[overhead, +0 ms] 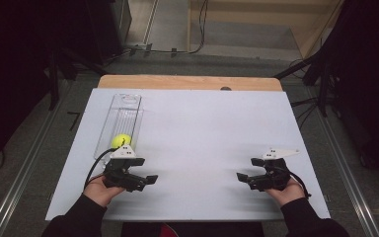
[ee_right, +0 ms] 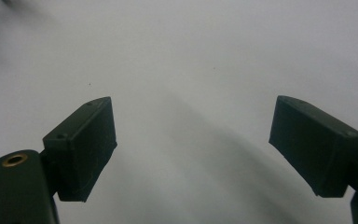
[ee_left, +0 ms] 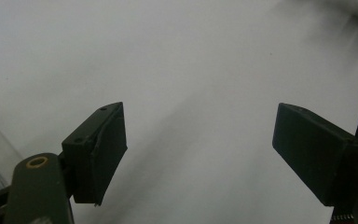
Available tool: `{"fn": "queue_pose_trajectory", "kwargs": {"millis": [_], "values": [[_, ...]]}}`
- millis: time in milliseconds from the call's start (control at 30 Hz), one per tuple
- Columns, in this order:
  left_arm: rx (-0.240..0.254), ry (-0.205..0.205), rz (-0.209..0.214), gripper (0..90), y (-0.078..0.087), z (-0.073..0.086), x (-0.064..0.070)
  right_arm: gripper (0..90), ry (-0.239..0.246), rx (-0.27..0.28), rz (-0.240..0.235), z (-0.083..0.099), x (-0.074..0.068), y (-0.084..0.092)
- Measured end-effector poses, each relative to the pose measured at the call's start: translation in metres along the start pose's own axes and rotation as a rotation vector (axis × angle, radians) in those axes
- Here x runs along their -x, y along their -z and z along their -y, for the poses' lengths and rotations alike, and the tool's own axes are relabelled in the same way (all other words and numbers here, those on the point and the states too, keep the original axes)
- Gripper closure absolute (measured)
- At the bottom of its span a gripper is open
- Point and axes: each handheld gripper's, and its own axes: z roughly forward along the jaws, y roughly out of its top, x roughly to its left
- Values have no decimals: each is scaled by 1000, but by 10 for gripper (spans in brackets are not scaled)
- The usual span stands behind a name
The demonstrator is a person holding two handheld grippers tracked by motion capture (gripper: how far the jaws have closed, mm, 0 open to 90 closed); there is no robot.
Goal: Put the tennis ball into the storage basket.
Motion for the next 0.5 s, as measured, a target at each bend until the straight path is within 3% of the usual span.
{"fn": "queue_pose_trajectory", "kwargs": {"millis": [500], "values": [[-3, -10, 1, 183, 2, 11, 4, 127, 4, -2, 0, 0, 0, 0]]}}
